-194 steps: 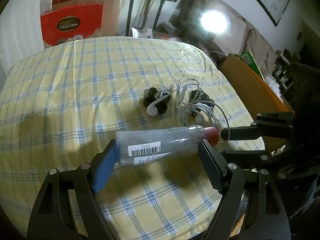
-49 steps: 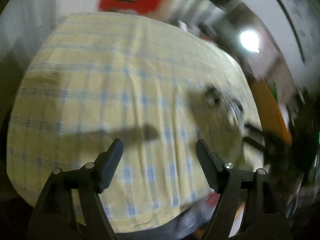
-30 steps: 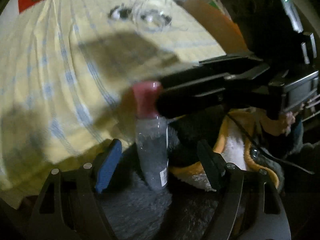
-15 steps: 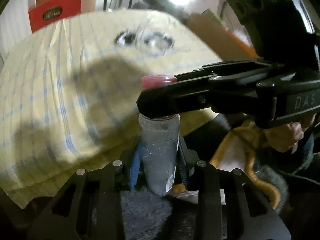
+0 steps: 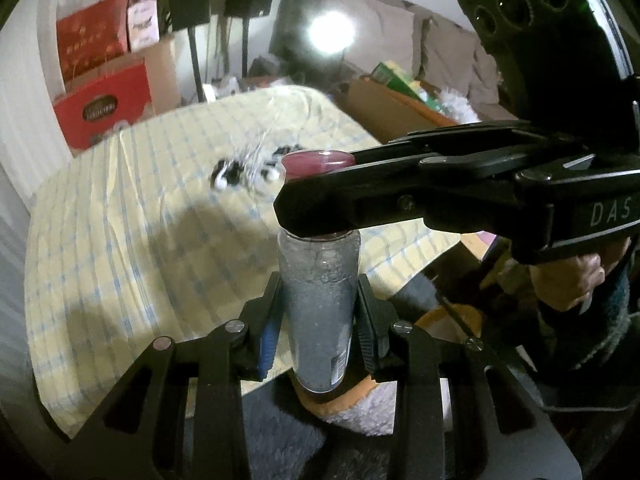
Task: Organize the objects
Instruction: 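Carry the upright bottle with both grippers toward the orange-lined box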
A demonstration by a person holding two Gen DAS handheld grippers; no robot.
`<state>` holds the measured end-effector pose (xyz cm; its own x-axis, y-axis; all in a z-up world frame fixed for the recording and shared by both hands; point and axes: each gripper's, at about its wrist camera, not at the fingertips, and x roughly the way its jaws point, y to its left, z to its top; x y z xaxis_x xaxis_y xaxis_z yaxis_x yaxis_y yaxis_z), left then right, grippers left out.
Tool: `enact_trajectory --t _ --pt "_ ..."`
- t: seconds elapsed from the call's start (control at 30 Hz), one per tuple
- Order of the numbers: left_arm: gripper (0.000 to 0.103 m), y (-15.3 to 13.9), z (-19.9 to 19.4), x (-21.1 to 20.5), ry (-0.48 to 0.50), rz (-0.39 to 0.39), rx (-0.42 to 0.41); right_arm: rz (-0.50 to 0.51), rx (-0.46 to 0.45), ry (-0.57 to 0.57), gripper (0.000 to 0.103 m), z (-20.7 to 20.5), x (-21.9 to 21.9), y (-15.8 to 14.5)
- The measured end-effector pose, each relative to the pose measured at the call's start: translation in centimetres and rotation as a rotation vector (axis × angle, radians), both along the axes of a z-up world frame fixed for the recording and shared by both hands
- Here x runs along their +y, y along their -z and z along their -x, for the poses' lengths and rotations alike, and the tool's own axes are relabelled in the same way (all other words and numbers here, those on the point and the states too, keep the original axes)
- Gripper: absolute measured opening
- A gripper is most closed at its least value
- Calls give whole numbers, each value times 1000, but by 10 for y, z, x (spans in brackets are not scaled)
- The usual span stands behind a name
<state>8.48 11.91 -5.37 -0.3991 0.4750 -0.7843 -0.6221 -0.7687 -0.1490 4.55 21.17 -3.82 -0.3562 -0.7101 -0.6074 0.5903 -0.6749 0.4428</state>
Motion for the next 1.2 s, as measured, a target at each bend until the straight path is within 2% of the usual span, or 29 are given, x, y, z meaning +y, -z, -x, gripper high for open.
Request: enact_trajectory --t 0.3,0.5,0.83,1.0,1.2 --pt "31 -33 -6 31 57 11 105 14 117 56 26 -12 24 -32" --pt "31 -58 -10 55 109 13 204 -3 214 123 26 -27 47 -59" --pt "31 -87 -18 91 170 31 355 9 318 213 26 -46 85 -95" --pt "31 -103 -20 106 201 20 379 89 319 259 26 -44 112 -106" --pt "31 -116 -19 124 234 35 422 94 380 287 26 -51 129 -125"
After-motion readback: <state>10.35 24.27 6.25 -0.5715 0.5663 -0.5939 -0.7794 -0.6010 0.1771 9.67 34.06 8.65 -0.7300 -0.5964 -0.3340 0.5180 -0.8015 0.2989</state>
